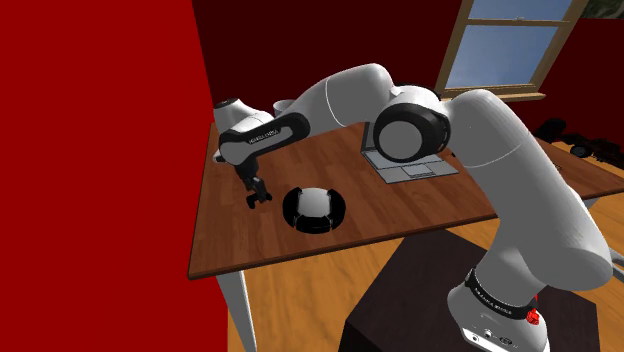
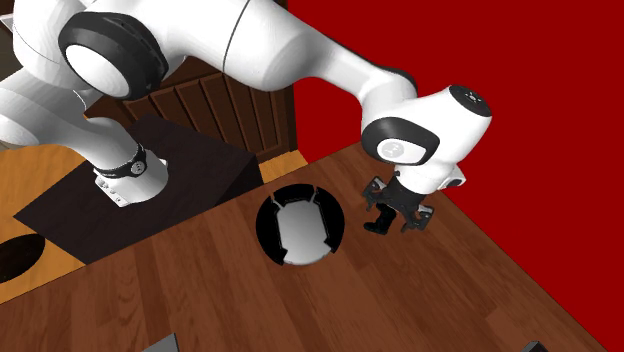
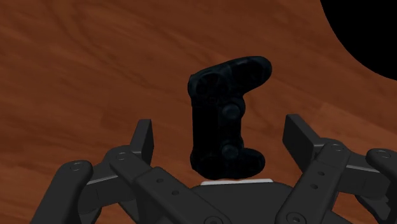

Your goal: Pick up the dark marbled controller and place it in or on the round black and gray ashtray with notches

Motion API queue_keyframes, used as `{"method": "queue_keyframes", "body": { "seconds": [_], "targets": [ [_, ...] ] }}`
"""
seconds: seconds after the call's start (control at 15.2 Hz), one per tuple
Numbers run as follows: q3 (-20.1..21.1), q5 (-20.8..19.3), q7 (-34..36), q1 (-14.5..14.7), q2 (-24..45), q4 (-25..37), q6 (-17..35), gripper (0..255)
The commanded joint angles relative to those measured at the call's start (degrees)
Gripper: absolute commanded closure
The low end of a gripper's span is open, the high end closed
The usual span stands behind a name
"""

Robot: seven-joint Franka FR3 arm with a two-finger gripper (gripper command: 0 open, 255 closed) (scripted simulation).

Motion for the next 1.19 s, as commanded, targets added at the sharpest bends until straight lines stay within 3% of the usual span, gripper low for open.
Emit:
{"method": "queue_keyframes", "body": {
  "seconds": [0.0,0.2,0.26,1.12],
  "targets": [
    [0.0,0.0,0.0,0.0,0.05,0.0,0.06,0],
    [0.0,0.0,0.0,0.0,0.05,0.01,0.05,0],
    [0.0,0.0,0.0,0.0,0.05,0.01,0.05,255],
    [0.03,0.07,-0.18,0.0,-1.47,0.5,-1.96,255]
  ]
}}
